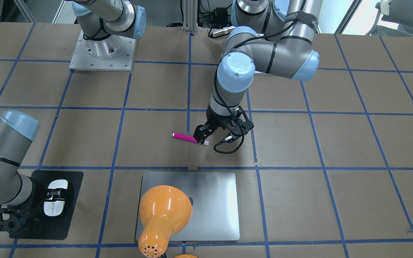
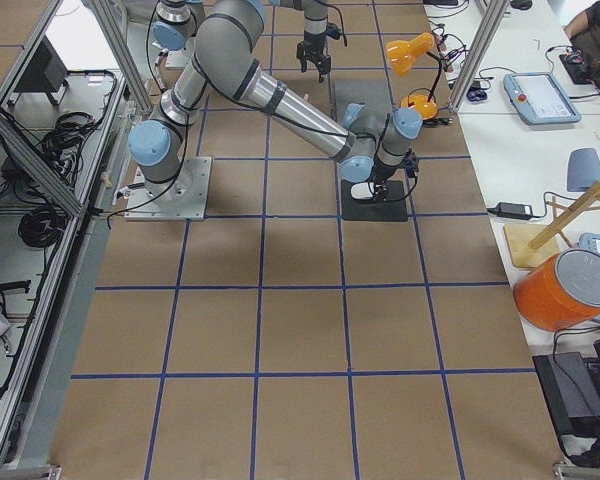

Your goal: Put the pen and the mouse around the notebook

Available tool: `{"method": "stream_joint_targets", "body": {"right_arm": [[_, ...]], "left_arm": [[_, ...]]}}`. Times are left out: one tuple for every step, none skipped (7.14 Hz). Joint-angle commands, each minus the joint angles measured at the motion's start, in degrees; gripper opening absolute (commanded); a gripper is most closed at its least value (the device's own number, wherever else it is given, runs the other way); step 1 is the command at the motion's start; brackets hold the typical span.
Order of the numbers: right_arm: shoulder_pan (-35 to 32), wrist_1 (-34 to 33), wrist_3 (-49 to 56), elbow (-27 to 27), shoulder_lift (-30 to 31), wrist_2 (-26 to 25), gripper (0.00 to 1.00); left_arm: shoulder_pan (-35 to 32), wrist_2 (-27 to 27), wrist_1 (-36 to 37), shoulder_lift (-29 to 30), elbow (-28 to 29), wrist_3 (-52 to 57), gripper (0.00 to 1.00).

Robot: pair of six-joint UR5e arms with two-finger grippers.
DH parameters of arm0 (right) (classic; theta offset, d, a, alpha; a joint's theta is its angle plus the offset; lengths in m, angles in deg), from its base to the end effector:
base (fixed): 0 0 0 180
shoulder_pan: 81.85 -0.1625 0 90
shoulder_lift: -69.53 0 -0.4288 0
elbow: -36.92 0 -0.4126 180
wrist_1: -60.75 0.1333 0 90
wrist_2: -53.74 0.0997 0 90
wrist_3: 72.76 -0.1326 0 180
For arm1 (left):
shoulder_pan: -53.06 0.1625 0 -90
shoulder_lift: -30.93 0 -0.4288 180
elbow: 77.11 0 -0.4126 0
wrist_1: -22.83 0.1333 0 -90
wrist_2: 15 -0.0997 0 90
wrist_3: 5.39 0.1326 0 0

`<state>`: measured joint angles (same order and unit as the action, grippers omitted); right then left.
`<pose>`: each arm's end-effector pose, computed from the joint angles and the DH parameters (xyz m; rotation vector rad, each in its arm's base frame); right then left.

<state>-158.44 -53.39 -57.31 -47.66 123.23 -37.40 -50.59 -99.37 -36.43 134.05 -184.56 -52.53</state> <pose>-0.0333 -0.7029 0.1530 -0.0575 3.1255 0.1860 -0.2726 -0.5025 0.2386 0.8798 -2.9250 -0.0721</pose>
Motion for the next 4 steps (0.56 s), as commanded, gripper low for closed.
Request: {"method": "stream_joint_targets", "body": {"right_arm": [[-1.7,9.7,-2.5,5.4,4.0,0.5,1.0],[-4.6,16.6,-4.9,7.5,8.4,0.4,1.0],[-8.5,20.3,-8.7,6.6,15.0,0.6,1.0],[-13.1,21.7,-12.3,4.4,21.6,0.5,1.0]], "left_arm": [[9.2,-1.4,-16.1,-10.1,4.2,30.6,1.0],[12.2,-3.1,-25.9,-13.3,8.9,39.3,1.0],[12.5,-5.4,-30.8,-14.7,14.1,40.4,1.0],[12.5,-5.6,-34.7,-14.7,19.2,40.4,1.0]]}}
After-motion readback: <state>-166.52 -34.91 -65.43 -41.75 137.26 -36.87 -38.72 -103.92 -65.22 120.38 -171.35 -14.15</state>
